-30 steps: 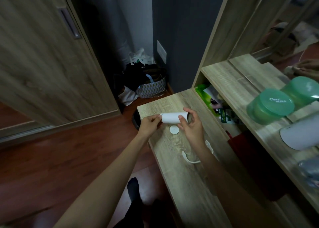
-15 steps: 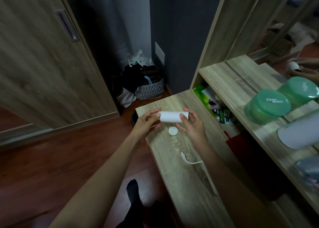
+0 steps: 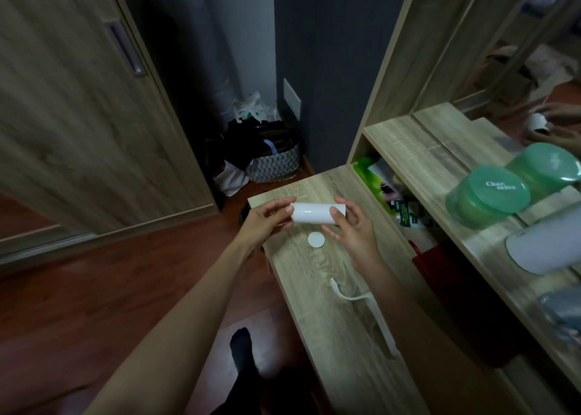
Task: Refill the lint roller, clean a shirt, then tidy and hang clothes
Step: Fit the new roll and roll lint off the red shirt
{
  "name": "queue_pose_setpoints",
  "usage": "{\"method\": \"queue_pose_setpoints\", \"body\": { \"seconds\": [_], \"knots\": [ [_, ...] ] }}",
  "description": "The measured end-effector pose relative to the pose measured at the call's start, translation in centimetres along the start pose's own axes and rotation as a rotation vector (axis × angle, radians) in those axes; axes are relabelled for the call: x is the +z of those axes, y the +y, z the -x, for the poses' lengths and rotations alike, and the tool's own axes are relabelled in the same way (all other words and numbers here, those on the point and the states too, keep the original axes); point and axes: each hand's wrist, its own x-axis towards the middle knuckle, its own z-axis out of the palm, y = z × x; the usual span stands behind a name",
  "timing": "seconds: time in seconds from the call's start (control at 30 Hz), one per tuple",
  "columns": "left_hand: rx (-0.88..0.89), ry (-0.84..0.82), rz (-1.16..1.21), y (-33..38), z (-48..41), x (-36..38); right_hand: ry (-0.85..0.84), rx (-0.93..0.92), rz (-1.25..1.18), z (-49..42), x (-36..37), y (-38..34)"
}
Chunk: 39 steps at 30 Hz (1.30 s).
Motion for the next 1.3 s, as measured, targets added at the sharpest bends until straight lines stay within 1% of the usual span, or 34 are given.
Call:
{"method": "queue_pose_setpoints", "body": {
  "seconds": [0.17,0.33,0.53,0.67,0.8,0.93,1.0,1.03,1.1,1.17,1.23,1.3],
  "knots": [
    [0.028,-0.012,-0.045,-0.4,0.0,-0.4,0.004,0.036,-0.01,0.0,-0.2,0.1],
    [0.06,0.019,-0.088,-0.5,-0.1,-0.4,0.002,0.038,0.006,0.1,-0.2,0.2],
    [0.078,0.017,-0.116,-0.6,0.3,-0.2,-0.021,0.033,0.005,0.4,0.0,0.1],
    [0.027,0.025,-0.068,-0.7,0.4,0.0,-0.022,0.03,-0.001,0.3,0.0,0.1],
    [-0.059,-0.02,0.03,-0.4,0.7,0.2,-0.058,0.038,0.009,0.1,0.0,0.3],
    [-0.069,-0.012,0.032,-0.3,1.0,0.1,-0.116,0.067,0.039,-0.1,-0.1,0.5],
    [-0.064,0.021,0.029,-0.5,1.2,-0.6,-0.158,0.082,0.087,-0.4,-0.4,0.5],
    [-0.056,0.05,0.034,-0.7,1.3,-1.1,-0.146,0.088,0.115,-0.6,-0.6,0.6],
    [-0.037,0.123,0.059,-1.0,1.5,-2.1,-0.073,0.07,0.248,-1.2,-1.0,1.4],
    [-0.026,0.197,0.083,-1.3,1.8,-3.0,-0.041,0.002,0.551,-2.0,-1.5,2.8],
    [-0.02,0.257,0.102,-1.7,2.1,-3.7,-0.131,-0.06,0.916,-2.5,-2.0,4.6],
    [-0.014,0.301,0.109,-2.0,2.4,-4.1,-0.219,-0.101,1.176,-2.6,-2.0,6.0]
  ]
}}
